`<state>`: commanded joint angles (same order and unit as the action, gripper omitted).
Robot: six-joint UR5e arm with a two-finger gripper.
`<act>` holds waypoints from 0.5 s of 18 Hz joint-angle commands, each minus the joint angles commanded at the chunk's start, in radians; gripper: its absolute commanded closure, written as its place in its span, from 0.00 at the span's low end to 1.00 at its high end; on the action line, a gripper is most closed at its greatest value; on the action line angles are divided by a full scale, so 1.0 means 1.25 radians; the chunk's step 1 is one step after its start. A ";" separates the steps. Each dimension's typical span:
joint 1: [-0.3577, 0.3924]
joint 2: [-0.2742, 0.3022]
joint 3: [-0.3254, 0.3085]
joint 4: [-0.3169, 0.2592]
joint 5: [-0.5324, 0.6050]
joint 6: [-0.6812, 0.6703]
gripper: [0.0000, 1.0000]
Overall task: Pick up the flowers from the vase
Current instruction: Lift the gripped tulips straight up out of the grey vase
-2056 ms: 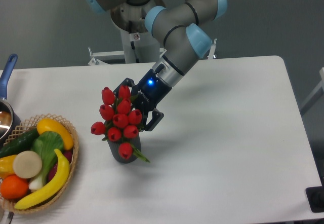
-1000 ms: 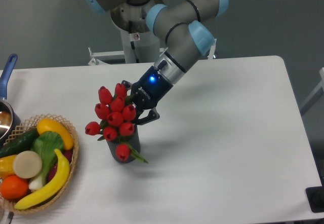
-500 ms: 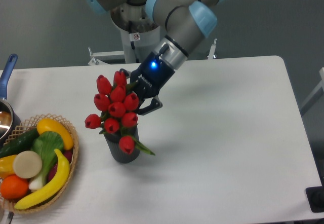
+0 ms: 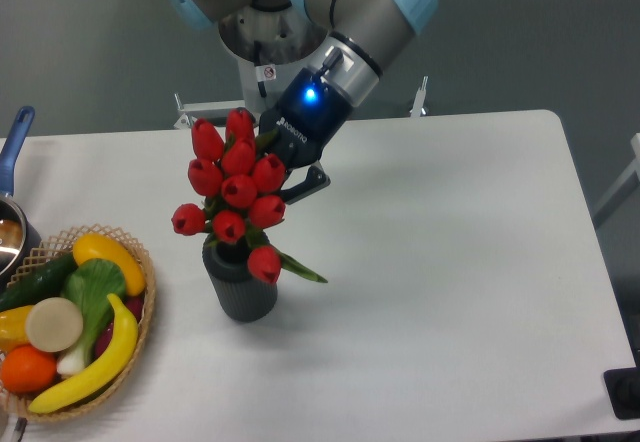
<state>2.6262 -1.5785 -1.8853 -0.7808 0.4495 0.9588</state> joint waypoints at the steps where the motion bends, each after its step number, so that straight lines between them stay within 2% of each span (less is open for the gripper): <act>1: 0.005 0.005 0.001 -0.001 -0.004 -0.004 0.60; 9: 0.028 0.018 0.036 0.000 -0.027 -0.044 0.60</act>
<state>2.6614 -1.5555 -1.8408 -0.7808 0.4158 0.9036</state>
